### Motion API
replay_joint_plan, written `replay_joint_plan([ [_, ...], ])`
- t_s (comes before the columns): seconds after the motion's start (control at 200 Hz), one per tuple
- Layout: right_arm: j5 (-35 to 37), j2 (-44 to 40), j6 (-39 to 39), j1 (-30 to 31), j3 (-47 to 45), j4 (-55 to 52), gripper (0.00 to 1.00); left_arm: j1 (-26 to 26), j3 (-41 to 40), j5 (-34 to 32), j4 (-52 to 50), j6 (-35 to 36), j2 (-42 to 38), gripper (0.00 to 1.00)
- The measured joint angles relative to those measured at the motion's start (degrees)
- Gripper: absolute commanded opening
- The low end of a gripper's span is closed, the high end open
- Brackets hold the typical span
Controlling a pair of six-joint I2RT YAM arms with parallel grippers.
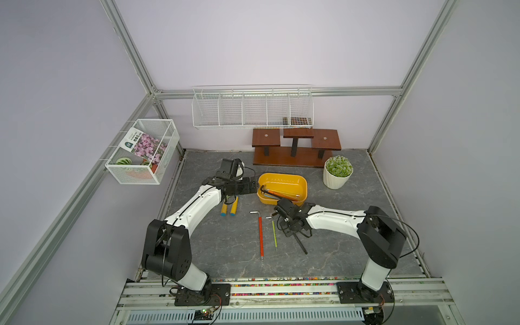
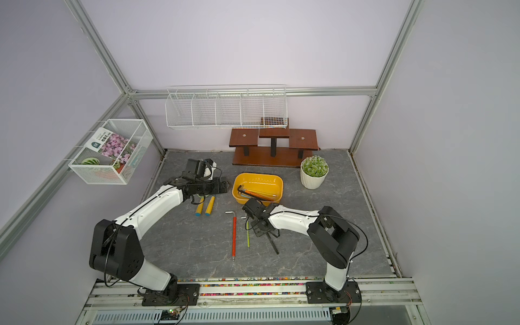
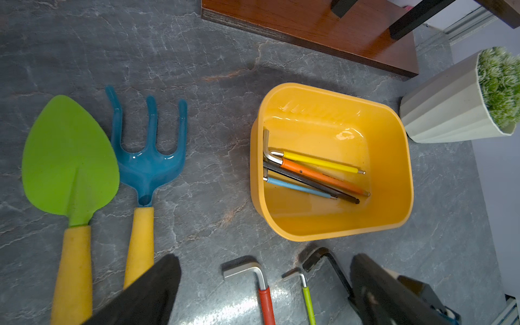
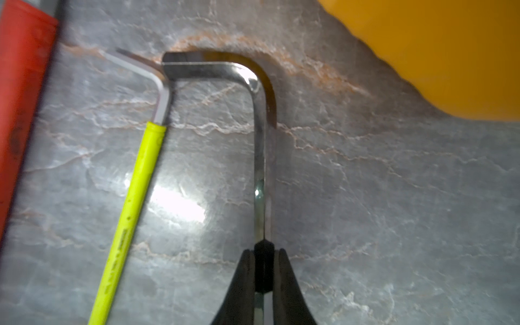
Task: Put the hex key on the desktop into the storage box
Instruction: Pick up the Allen key from the center of the board.
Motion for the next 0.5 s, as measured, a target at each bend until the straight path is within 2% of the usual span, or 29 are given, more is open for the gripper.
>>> replay_joint_plan([
  [0.505, 1.27, -4.76, -2.16, 0.00, 2.71, -3.50, 0.00, 0.00, 0.00, 0.22, 0.00, 0.00, -0.13, 0.99],
])
